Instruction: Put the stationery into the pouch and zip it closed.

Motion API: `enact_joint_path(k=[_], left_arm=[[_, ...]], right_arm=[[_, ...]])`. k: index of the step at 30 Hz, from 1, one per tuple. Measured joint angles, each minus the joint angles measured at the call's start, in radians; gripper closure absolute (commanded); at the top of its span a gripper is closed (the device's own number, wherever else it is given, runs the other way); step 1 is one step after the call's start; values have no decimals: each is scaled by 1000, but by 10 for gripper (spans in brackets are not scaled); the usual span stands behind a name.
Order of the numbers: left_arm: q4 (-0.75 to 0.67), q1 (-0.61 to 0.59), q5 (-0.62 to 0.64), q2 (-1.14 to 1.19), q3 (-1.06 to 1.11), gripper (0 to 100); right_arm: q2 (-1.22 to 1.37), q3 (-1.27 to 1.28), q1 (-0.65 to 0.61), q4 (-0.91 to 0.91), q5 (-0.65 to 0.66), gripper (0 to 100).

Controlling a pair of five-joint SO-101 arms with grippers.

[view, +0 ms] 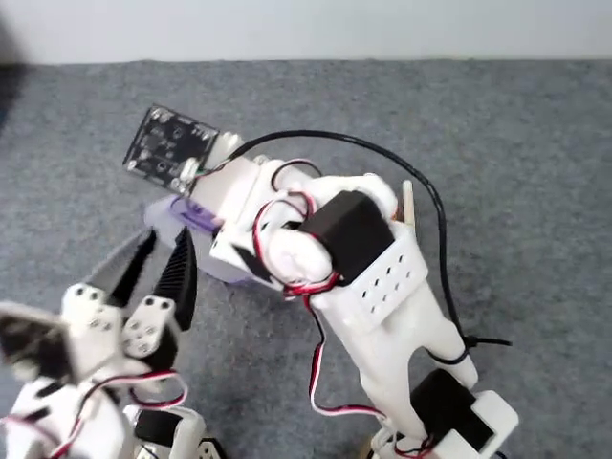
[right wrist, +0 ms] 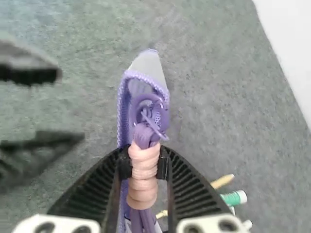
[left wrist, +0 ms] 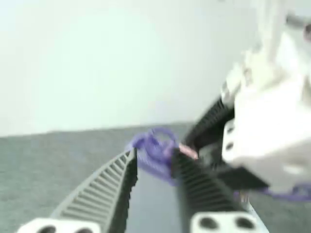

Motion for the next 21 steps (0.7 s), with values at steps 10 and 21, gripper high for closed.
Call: enact_joint_path(k=[10,21], left_arm=[[3,-164,0,0,20,786],[3,-324,-35,-2,100,786]], right_arm=[[-15,37,-48,0,-54,991],[-15,38,-48,0,-54,991]])
